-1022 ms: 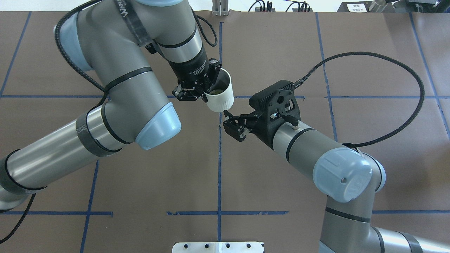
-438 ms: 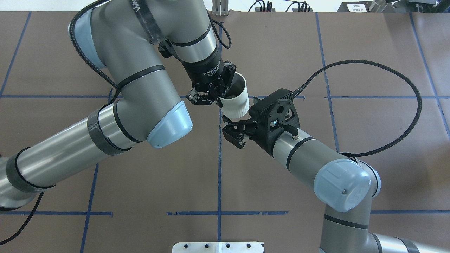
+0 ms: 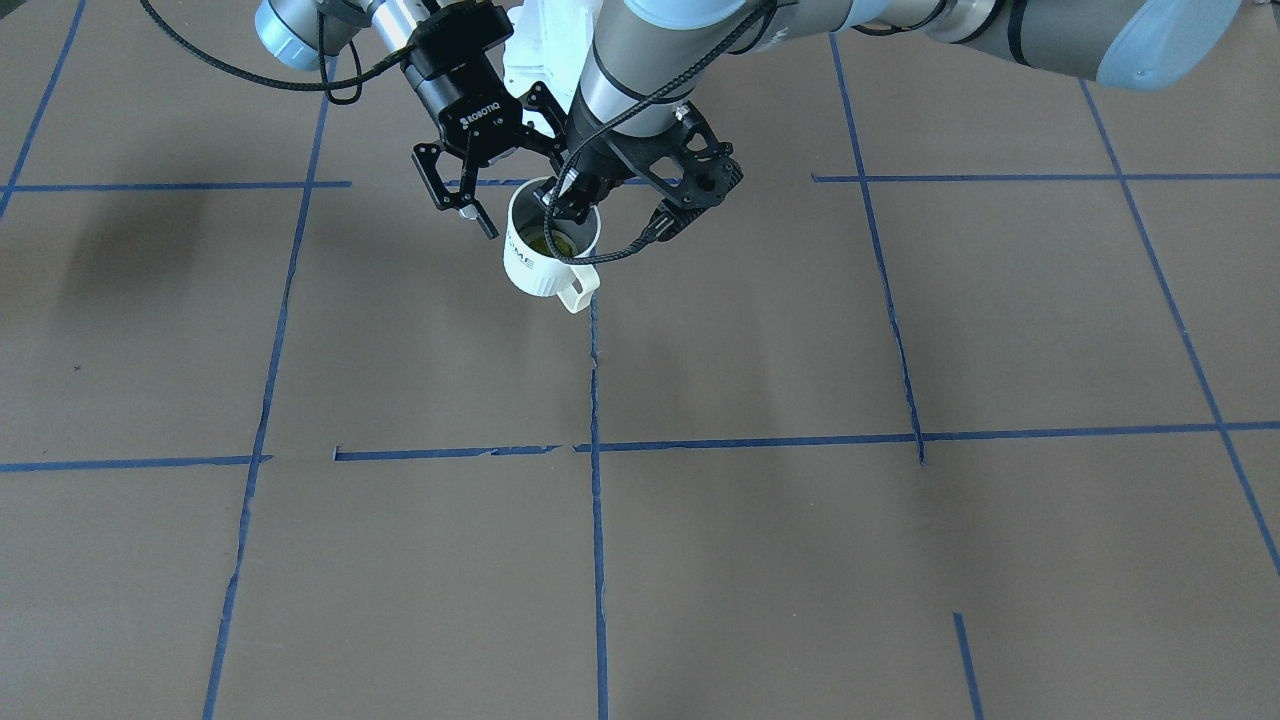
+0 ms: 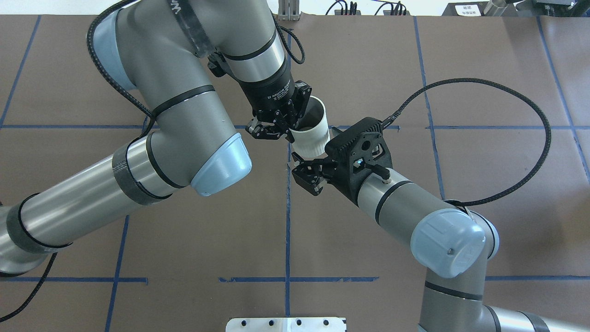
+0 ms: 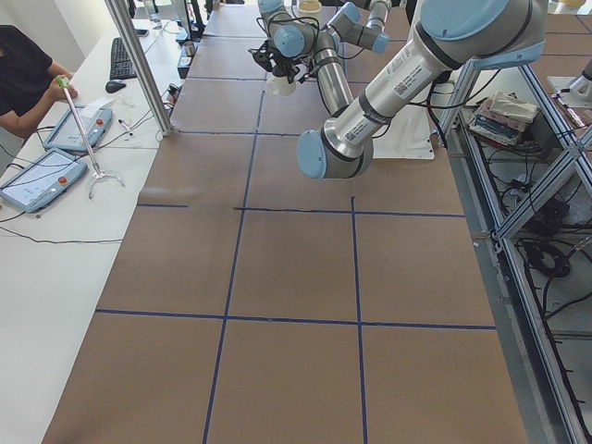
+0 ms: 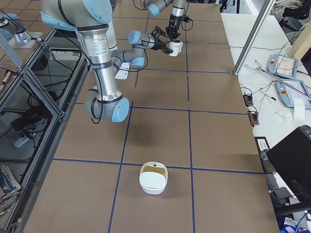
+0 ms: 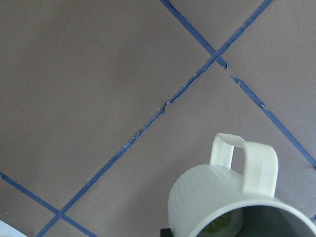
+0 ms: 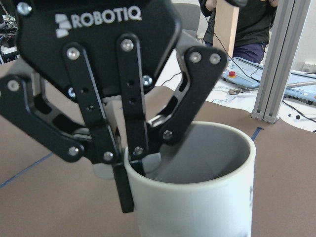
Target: Left arm hands cup to right arm to dump lemon
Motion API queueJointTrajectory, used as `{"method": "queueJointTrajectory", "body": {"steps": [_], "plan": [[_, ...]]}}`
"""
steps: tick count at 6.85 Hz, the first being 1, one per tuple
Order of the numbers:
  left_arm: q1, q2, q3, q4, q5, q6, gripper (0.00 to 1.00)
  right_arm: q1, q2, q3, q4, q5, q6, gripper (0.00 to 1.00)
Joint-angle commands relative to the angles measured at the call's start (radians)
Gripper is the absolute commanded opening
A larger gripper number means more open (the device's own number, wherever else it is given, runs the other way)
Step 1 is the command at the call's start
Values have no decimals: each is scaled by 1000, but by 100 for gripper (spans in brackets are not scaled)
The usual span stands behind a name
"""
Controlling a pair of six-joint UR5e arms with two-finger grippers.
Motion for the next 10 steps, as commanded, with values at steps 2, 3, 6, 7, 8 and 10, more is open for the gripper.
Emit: {"method": "queueJointTrajectory", "body": {"steps": [2, 3, 6, 7, 8, 10], "plan": [[1, 1, -14, 0, -14, -14, 1, 0, 0, -3, 0, -2, -3, 99], [1, 3, -14, 0, -16, -14, 2, -2, 1, -5, 0, -15, -3, 99], [1, 3, -29, -1, -39, -13, 3, -2, 1, -19, 0, -15, -1, 99], [1, 4, -37, -1, -43, -13, 3, -2, 1, -22, 0, -15, -1, 99], [1, 4, -39, -3, -52, -14, 4, -2, 0, -25, 0, -15, -3, 99], [10, 4, -42, -8, -54, -13, 8, -3, 1, -25, 2, -15, -1, 85]]}}
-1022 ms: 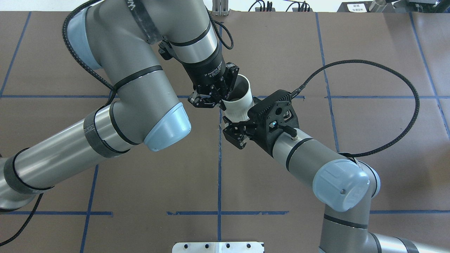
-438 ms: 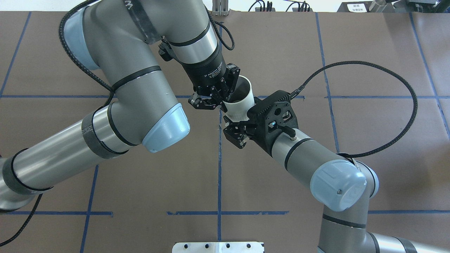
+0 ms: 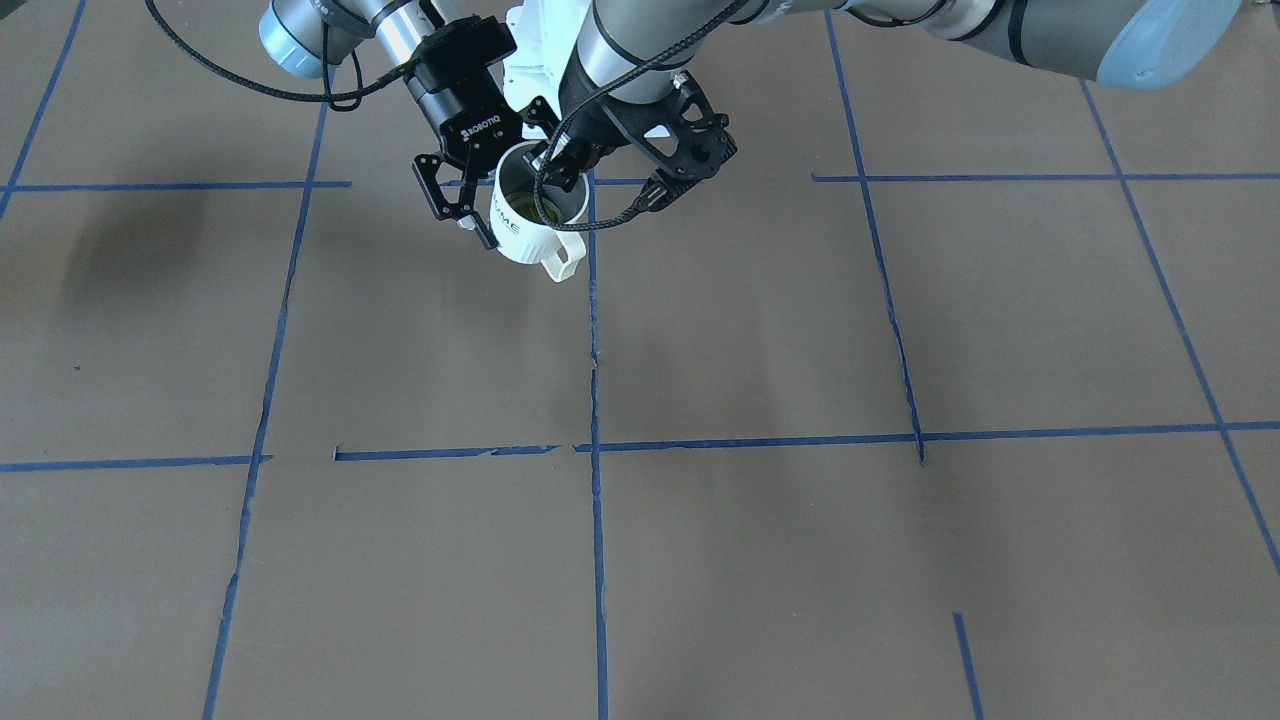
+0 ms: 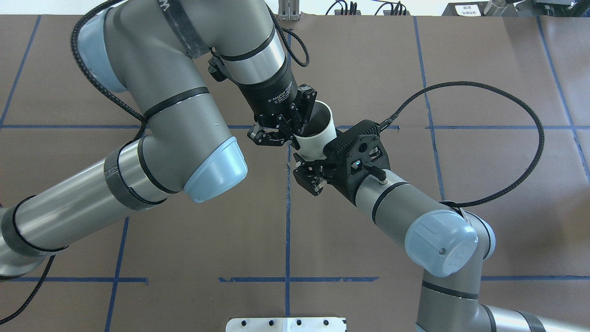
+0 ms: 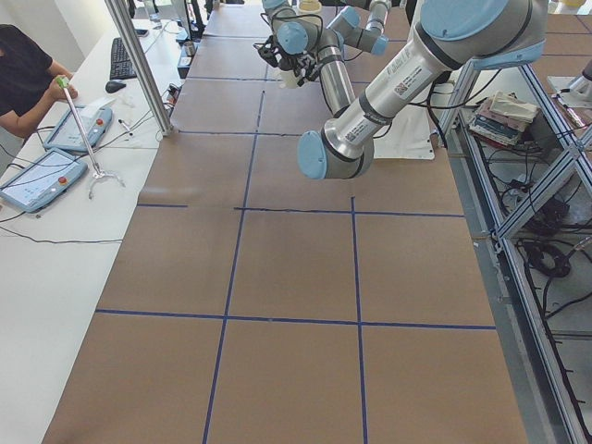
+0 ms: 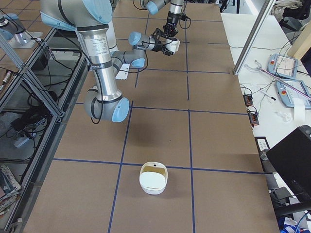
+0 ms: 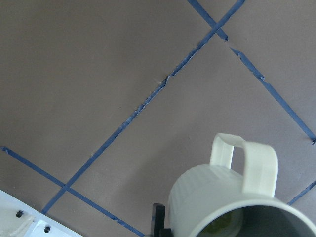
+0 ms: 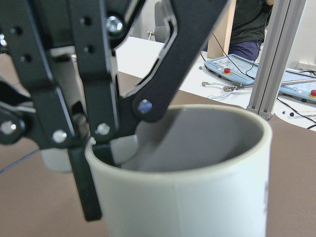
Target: Left arm hands cup to right arm to dump lemon
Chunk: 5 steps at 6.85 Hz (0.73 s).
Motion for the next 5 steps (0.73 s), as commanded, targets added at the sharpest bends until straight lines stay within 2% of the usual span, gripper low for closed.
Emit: {"method": "queueJointTrajectory", "body": {"steps": [1, 2, 3, 5], "plan": [[8, 0, -1, -3, -2, 0, 10, -1, 0, -1, 1, 0, -1, 67], [12, 0, 0, -5, 0, 0, 52, -1, -3, 1, 1, 0, -1, 45], [12, 0, -1, -6, 1, 0, 100, 1, -10, 1, 1, 0, -9, 37], [9, 5, -44, -5, 9, 0, 100, 1, -12, -1, 1, -18, -12, 36]]}}
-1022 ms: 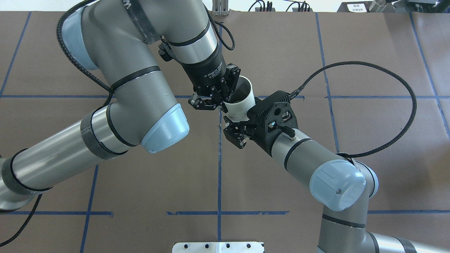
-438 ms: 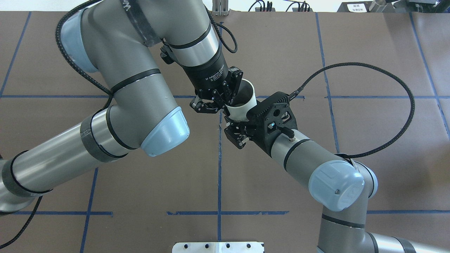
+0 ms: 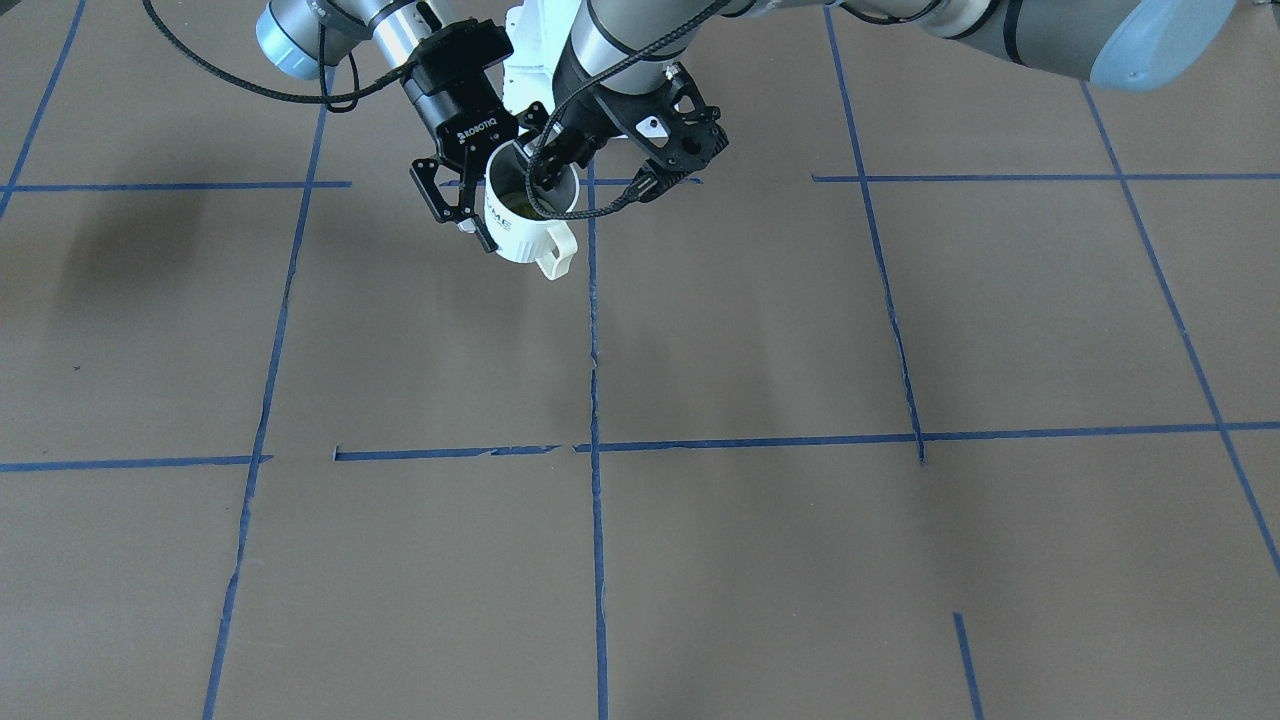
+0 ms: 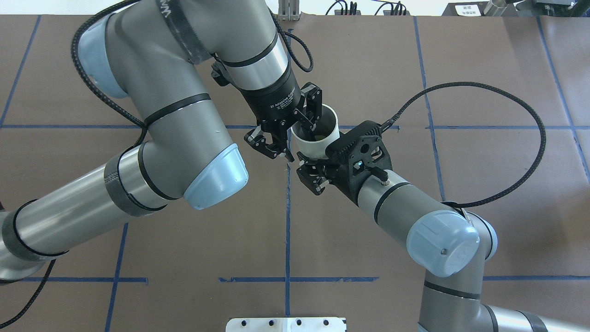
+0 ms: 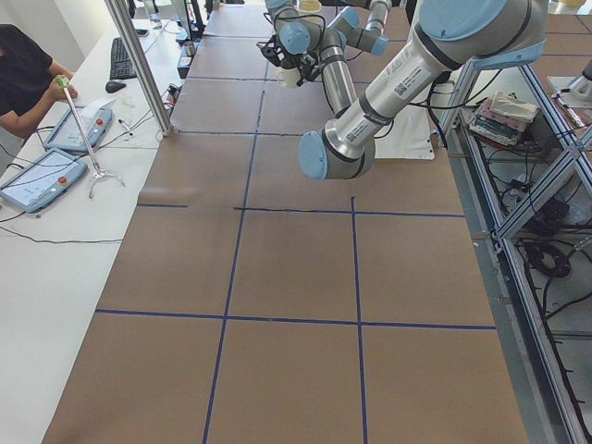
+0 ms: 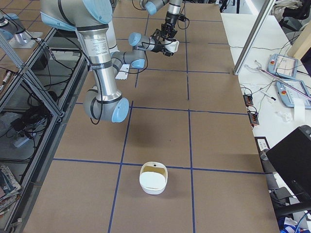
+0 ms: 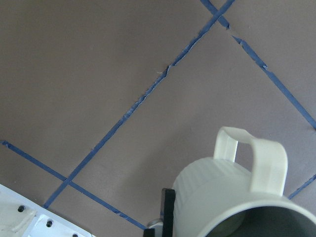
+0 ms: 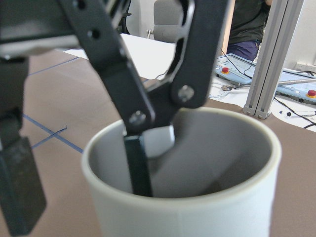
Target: Left arm hands cup to right arm to dump lemon
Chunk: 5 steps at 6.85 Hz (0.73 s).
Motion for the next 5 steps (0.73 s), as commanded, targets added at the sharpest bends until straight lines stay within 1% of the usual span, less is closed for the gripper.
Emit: {"method": "queueJointTrajectory", "body": {"steps": [1, 2, 3, 4, 5], "plan": [[-6, 4, -25, 2, 9, 2, 100, 0, -3, -1, 0, -11, -2, 36], [-30, 4, -31, 3, 12, 2, 100, 0, -24, 2, 2, -11, -1, 36], [-84, 4, -35, 3, 12, 6, 100, 3, -49, 12, 2, -13, 1, 33], [-120, 25, -45, 1, 12, 15, 100, 6, -98, 43, 2, -16, 10, 30], [-138, 42, -46, 1, 14, 15, 100, 6, -229, 137, 2, -17, 20, 28]]}}
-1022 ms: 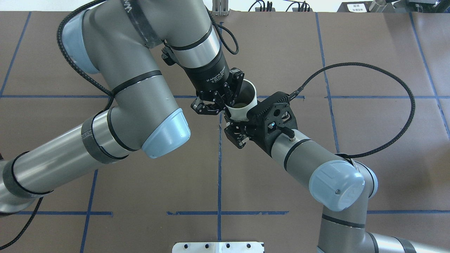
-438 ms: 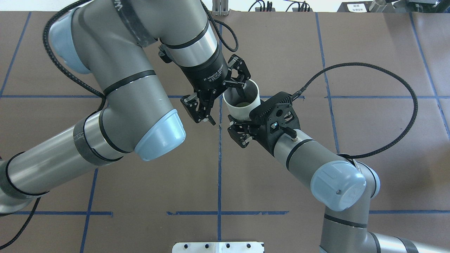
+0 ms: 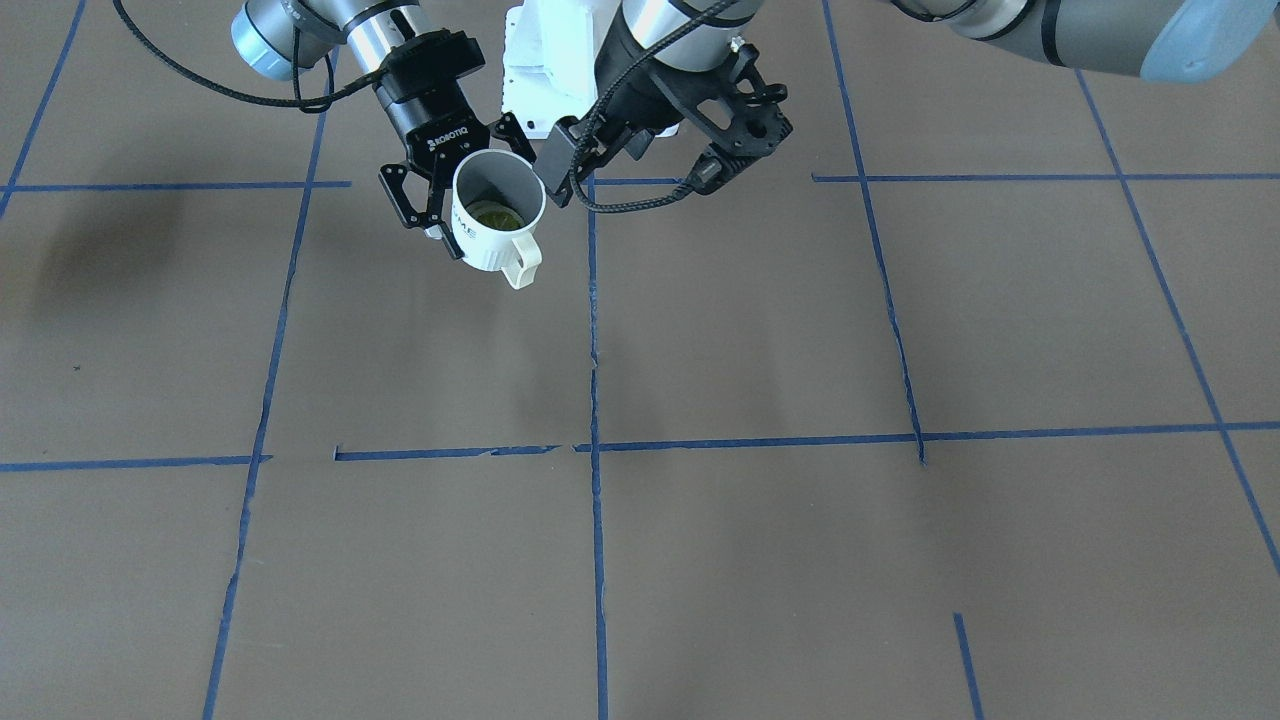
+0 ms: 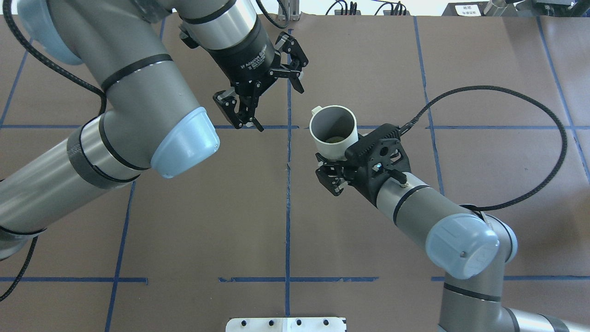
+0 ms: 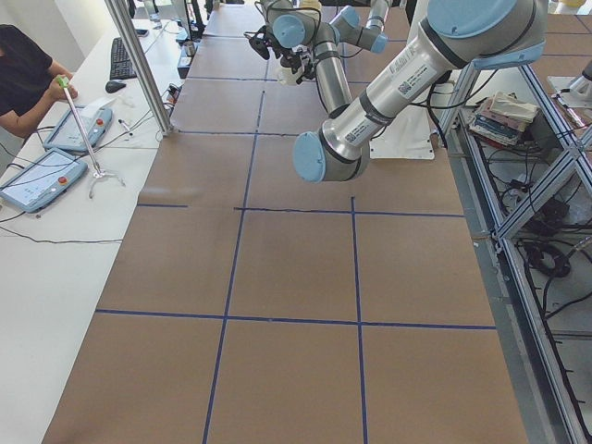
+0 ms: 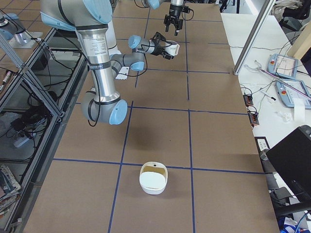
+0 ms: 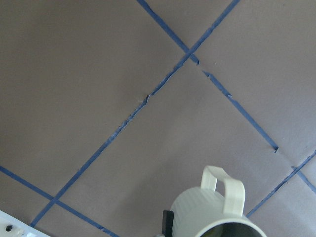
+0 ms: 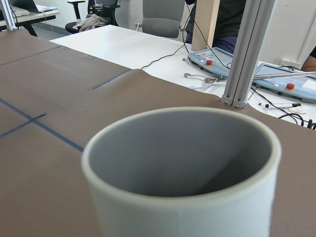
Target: Left arm hands cup to right arm to dump lemon
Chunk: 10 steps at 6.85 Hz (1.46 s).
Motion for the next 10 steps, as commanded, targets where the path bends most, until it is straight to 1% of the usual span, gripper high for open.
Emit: {"method": "queueJointTrajectory", "body": {"steps": [1, 2, 4, 5, 6, 7, 8, 9, 10], "plan": [[-31, 31, -6, -1, 1, 3, 100, 31, -182, 99, 30, -5, 52, 27], [-32, 45, -14, -1, 3, 3, 100, 80, -243, 103, 67, -5, 200, 24], [-31, 57, -28, -2, 26, 3, 100, 195, -390, 106, 115, -2, 358, 7], [-31, 63, -34, -2, 26, 3, 100, 243, -481, 100, 200, 5, 506, 5], [-32, 63, -34, -2, 26, 3, 100, 284, -617, 94, 321, 21, 529, 2], [-32, 63, -34, -2, 26, 3, 100, 359, -703, 58, 433, 77, 584, 1], [-32, 68, -34, -2, 24, 3, 100, 439, -721, -17, 521, 161, 730, 2], [-32, 69, -35, -2, 26, 3, 100, 595, -723, -120, 655, 331, 817, 1], [-32, 74, -43, -2, 26, 3, 100, 795, -706, -279, 811, 528, 841, 1]]}}
